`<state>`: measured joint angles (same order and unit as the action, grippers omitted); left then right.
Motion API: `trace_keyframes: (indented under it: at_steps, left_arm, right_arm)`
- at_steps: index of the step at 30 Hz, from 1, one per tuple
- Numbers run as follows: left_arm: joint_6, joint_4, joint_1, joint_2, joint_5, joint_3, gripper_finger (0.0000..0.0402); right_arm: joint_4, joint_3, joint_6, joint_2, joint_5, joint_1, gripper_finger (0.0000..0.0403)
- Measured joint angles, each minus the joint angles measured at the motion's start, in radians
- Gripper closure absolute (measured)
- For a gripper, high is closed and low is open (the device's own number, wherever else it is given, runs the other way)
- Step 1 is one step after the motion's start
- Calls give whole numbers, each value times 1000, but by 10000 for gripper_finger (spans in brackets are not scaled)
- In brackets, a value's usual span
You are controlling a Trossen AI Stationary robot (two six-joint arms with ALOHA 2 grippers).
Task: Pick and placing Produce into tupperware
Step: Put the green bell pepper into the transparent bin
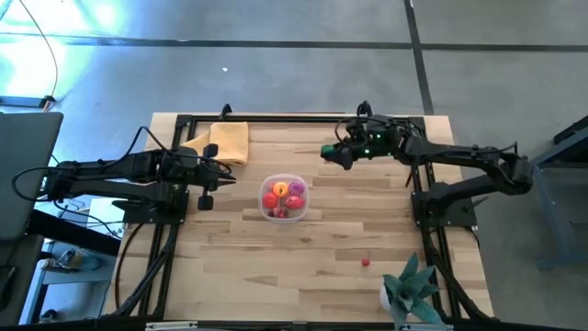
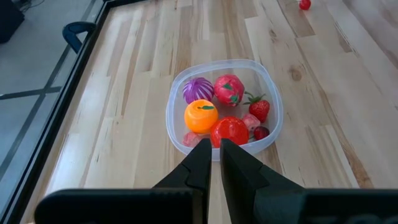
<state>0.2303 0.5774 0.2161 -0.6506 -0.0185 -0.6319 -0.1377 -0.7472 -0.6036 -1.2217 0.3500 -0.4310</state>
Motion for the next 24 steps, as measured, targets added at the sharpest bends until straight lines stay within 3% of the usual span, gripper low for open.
trace_keyframes:
  at_steps: [9, 14, 19, 24]
  left_arm:
    - [0, 0, 0, 0, 0, 0, 378]
    - [0, 0, 0, 0, 0, 0, 378]
    - [0, 0, 0, 0, 0, 0, 378]
    - [0, 0, 0, 0, 0, 0, 378]
  right_arm:
    - [8, -134, 158, 0, -51, 138, 160]
    - [122, -259, 257, -17, -137, 200, 160]
    - [227, -395, 349, -99, -242, 256, 160]
    - [233, -463, 392, -248, -241, 290, 160]
